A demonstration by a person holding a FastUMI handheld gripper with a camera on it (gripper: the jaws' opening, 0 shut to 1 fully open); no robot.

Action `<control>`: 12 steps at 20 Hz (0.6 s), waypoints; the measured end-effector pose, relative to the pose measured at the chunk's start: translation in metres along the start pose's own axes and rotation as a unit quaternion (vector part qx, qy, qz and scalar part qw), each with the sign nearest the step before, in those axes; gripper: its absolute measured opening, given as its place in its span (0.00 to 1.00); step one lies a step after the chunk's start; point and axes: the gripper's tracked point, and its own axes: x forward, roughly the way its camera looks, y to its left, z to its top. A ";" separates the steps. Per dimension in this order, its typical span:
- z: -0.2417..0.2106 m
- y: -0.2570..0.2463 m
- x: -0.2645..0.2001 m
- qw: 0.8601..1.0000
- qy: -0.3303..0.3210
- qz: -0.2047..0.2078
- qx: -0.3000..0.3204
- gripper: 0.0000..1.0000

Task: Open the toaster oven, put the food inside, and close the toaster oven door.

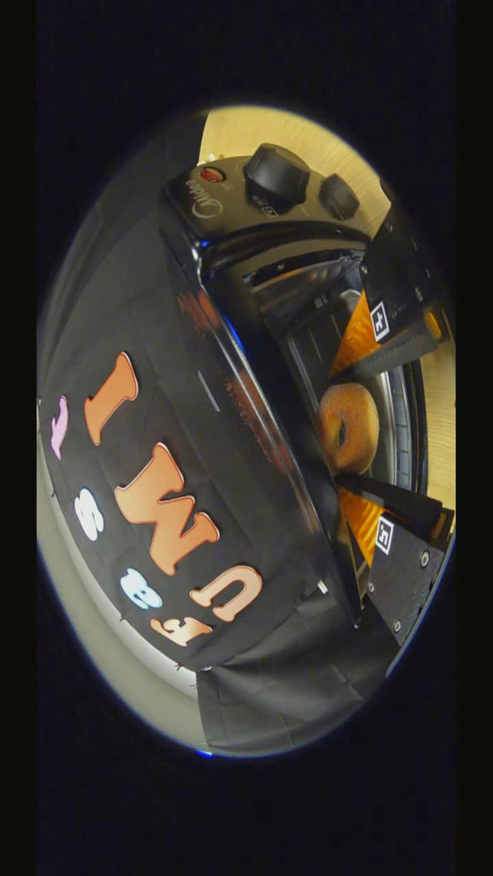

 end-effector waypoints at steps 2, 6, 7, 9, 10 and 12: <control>-0.001 0.002 -0.003 1.000 0.001 -0.002 -0.018 0.82; 0.010 0.007 -0.017 0.995 -0.027 -0.015 -0.093 0.90; 0.010 0.008 -0.021 0.995 -0.025 -0.018 -0.099 0.92; 0.006 0.011 -0.034 0.994 -0.015 -0.019 -0.107 0.93; 0.005 0.012 -0.041 0.993 -0.008 -0.018 -0.113 0.94; 0.004 0.015 -0.058 0.991 -0.001 -0.019 -0.134 0.95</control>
